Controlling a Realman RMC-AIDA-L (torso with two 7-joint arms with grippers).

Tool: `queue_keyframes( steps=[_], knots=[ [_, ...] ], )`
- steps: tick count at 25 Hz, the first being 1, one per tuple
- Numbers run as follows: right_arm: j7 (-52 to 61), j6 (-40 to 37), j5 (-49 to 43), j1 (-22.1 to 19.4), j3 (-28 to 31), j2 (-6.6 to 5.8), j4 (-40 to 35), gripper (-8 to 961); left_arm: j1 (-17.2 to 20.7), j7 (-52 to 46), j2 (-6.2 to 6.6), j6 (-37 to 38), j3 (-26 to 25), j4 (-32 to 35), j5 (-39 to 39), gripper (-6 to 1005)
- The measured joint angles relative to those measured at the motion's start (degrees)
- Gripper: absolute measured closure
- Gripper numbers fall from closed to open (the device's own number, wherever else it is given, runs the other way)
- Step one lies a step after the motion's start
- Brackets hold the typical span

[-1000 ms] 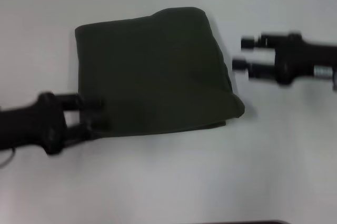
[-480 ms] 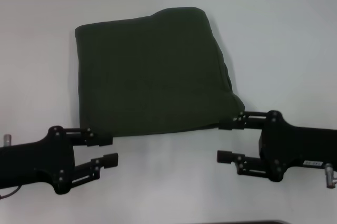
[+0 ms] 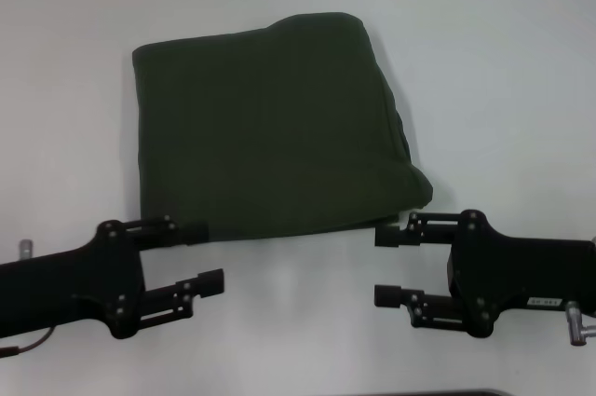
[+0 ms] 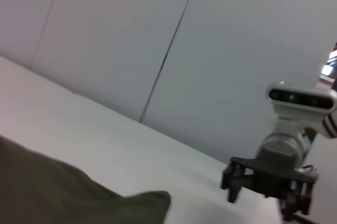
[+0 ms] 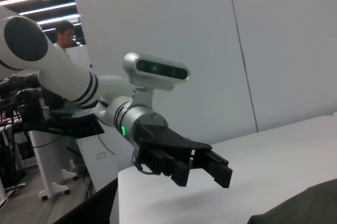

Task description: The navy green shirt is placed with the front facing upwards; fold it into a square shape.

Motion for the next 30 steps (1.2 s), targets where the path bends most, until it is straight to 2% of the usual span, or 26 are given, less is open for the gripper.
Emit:
queue_keyframes(
  steps=[5,12,17,30],
  knots=[
    [-0.30,2.03,-0.08,-0.66,-1.64,-0.15,0.03,330,1.42,9.29,-0.02,-0.53,-4.34,-1.27,0.18,357],
    [-0.46,2.95,-0.72,-0.47,-2.17,-0.14,0.39,329,0.88,10.44,0.10,-2.54,-3.09,-2.16,1.27,212],
    [-0.52,2.97,-0.75,-0.23,-2.32,-0.08,0.90,329,0.70,11.05,0.23,-2.73,-2.99,-1.93,1.30,170],
    [-0.22,2.80,-0.52,-0.04,-2.27,-0.20,0.94,330,-1.36,12.53,0.69,-4.71,-3.03,-1.62,1.29,172]
  ],
)
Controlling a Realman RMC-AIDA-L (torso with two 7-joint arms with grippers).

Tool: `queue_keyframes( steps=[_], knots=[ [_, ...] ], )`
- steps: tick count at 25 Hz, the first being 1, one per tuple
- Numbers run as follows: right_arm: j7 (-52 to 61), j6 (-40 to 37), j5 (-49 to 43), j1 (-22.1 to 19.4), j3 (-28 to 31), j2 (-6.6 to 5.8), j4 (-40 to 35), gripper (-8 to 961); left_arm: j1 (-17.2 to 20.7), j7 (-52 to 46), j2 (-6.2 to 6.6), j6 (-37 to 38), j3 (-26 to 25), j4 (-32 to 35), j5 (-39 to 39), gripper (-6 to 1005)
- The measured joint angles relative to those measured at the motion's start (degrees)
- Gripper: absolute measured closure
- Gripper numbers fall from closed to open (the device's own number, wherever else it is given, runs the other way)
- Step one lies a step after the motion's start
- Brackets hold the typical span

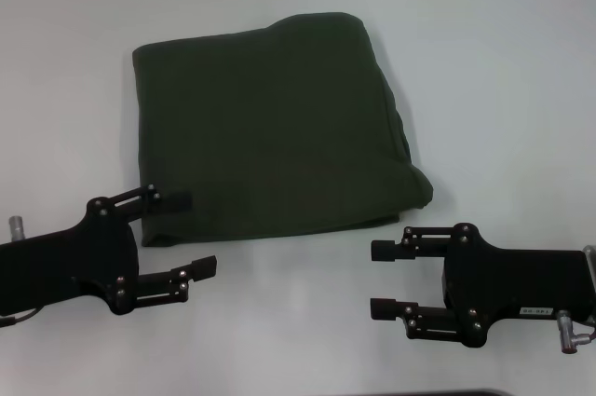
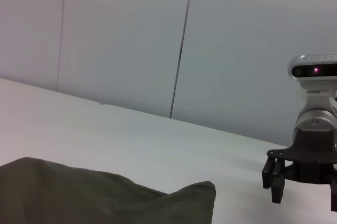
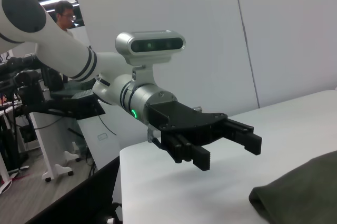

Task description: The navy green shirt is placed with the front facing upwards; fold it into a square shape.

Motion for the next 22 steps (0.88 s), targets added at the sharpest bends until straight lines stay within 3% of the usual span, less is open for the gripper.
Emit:
queue_keyframes(
  steps=[22],
  knots=[
    [1.44,0.55,-0.15,0.88,0.26,-0.37,0.03,329,-0.44,-1.48,-0.03,-0.38,0.20,-0.28,0.05,175]
  ],
)
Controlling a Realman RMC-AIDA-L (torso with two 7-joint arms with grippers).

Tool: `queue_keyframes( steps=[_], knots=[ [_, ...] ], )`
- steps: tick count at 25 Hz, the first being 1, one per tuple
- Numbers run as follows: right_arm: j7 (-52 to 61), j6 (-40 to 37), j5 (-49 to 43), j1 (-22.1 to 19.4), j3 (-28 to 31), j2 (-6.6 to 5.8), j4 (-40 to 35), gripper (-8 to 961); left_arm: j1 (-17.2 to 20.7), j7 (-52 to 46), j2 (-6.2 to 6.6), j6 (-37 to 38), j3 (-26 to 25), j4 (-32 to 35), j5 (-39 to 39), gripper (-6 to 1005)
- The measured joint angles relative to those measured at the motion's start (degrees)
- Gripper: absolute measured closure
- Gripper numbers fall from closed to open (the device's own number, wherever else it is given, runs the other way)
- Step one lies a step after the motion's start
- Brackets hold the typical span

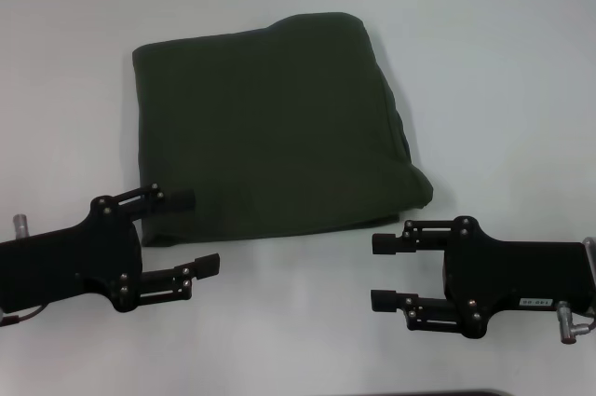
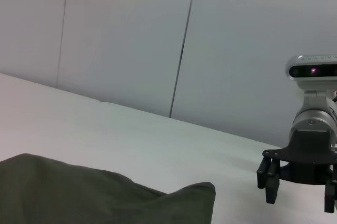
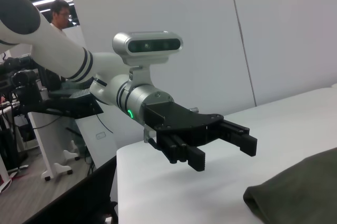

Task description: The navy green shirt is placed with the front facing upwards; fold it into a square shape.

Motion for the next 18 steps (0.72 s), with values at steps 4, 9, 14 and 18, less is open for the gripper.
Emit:
queue_keyframes(
  steps=[4,9,14,18],
  knots=[
    [0.02,0.49,0.00,0.03,-0.27,0.07,0.00,330,-0.13,0.00,-0.06,-0.23,0.00,-0.07,0.00,174],
    [0.16,0.51,0.00,0.10,-0.29,0.09,0.00,329,-0.17,0.00,0.02,-0.22,0.00,-0.08,0.00,175],
    [0.25,0.50,0.00,0.15,-0.35,0.12,0.11,329,-0.12,0.00,-0.04,-0.23,0.00,-0.08,0.00,175],
    [0.33,0.50,0.00,0.45,-0.36,0.13,0.61,330,-0.11,0.00,0.01,-0.24,0.00,-0.08,0.00,174]
  ],
)
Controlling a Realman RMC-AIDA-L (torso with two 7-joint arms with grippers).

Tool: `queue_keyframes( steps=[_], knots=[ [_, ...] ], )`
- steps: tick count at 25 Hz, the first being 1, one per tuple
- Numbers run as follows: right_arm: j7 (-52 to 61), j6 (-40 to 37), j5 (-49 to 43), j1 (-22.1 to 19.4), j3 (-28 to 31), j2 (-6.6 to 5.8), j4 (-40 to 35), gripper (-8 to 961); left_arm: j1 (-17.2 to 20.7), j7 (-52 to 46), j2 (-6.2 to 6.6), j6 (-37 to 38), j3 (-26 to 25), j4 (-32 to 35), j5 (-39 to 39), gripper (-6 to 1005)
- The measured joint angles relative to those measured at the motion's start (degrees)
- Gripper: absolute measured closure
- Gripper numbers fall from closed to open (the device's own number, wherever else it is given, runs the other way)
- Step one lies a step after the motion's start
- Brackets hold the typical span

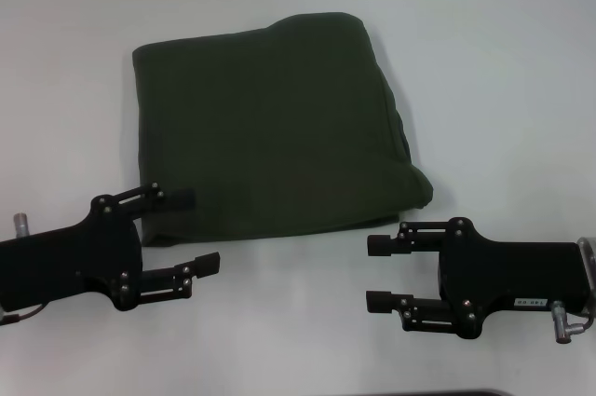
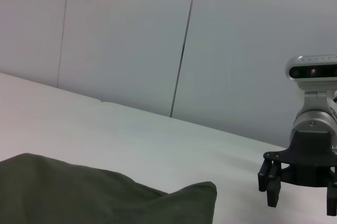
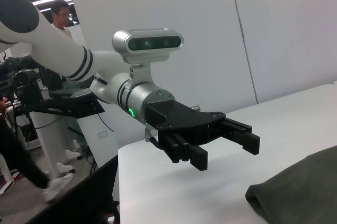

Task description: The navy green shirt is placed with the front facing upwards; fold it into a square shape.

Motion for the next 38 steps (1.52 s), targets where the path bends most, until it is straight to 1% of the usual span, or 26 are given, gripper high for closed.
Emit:
queue_keyframes(
  steps=[38],
  knots=[
    [2.13,0.08,0.00,0.63,-0.06,0.00,0.00,330,-0.17,0.00,-0.19,-1.58,0.09,-0.27,0.00,174]
  ],
)
